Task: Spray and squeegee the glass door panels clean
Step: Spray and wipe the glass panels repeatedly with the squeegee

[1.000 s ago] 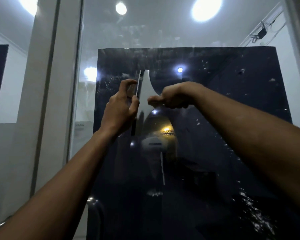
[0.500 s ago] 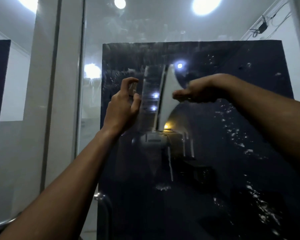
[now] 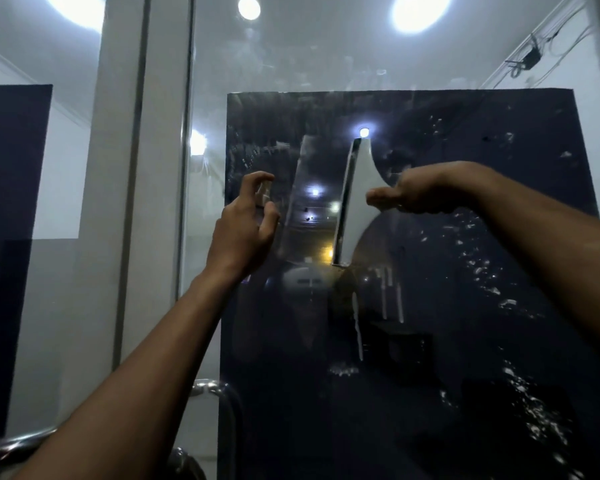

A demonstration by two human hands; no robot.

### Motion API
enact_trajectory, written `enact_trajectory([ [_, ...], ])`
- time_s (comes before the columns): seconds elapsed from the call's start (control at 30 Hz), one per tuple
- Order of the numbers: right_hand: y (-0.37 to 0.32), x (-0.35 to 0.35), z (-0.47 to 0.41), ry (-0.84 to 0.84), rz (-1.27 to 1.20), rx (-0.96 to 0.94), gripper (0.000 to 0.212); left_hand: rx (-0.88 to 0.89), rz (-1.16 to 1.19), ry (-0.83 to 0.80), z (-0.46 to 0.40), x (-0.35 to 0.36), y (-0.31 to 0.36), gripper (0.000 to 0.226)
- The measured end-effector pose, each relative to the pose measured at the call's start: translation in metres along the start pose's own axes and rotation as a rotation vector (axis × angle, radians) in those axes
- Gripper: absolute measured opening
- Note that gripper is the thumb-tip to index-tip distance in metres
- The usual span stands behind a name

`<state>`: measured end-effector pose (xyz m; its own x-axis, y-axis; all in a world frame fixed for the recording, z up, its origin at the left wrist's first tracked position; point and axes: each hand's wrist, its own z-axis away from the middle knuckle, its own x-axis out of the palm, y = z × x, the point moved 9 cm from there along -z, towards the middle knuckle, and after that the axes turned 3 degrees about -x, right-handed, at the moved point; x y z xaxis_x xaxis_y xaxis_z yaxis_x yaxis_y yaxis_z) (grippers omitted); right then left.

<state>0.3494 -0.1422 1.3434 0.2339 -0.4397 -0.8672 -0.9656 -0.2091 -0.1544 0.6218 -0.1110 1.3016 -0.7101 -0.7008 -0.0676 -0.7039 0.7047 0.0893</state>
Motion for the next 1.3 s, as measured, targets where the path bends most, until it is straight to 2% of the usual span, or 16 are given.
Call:
enact_trajectory([
  [0.13, -0.078, 0.016, -0.008, 0.036, -0.012, -0.121, 0.050, 0.011, 0.008, 0.017, -0.007, -0.008, 0.000, 0.036],
  [0.23, -0.116, 0.030, -0.018, 0.021, -0.012, -0.172, 0.042, 0.010, -0.004, 0.021, -0.008, -0.016, -0.003, 0.036],
  [0.33, -0.090, 0.027, -0.013, 0.018, 0.031, -0.143, 0.049, -0.002, -0.023, 0.034, -0.006, -0.028, -0.014, 0.037],
  [0.43, -0.030, 0.023, 0.003, 0.015, 0.032, -0.016, 0.066, -0.027, -0.003, 0.031, -0.002, -0.035, -0.028, 0.039],
  [0.53, 0.004, 0.022, 0.012, -0.003, -0.013, 0.062, 0.070, -0.027, -0.020, 0.004, 0.002, -0.032, -0.031, 0.038],
  [0.6, 0.005, 0.023, 0.012, -0.019, -0.041, 0.078, 0.073, -0.007, -0.032, 0.019, 0.001, -0.032, -0.029, 0.037],
  [0.77, 0.017, 0.021, 0.017, -0.014, -0.083, 0.108, 0.064, 0.023, -0.024, 0.049, -0.010, -0.036, -0.022, 0.037],
  [1.0, 0.050, 0.024, 0.029, 0.006, -0.077, 0.116, 0.085, 0.049, -0.076, 0.031, -0.020, -0.037, -0.022, 0.036],
  [1.13, 0.038, 0.023, 0.035, 0.005, -0.129, 0.106, 0.070, 0.042, -0.056, 0.087, -0.022, -0.036, -0.018, 0.034],
  [1.23, 0.040, 0.022, 0.033, 0.027, -0.119, 0.093, 0.076, 0.058, -0.036, 0.107, -0.025, -0.038, -0.013, 0.038],
  [1.3, 0.041, 0.023, 0.030, 0.022, -0.114, 0.081, 0.070, 0.073, -0.041, 0.089, -0.026, -0.037, -0.009, 0.038],
])
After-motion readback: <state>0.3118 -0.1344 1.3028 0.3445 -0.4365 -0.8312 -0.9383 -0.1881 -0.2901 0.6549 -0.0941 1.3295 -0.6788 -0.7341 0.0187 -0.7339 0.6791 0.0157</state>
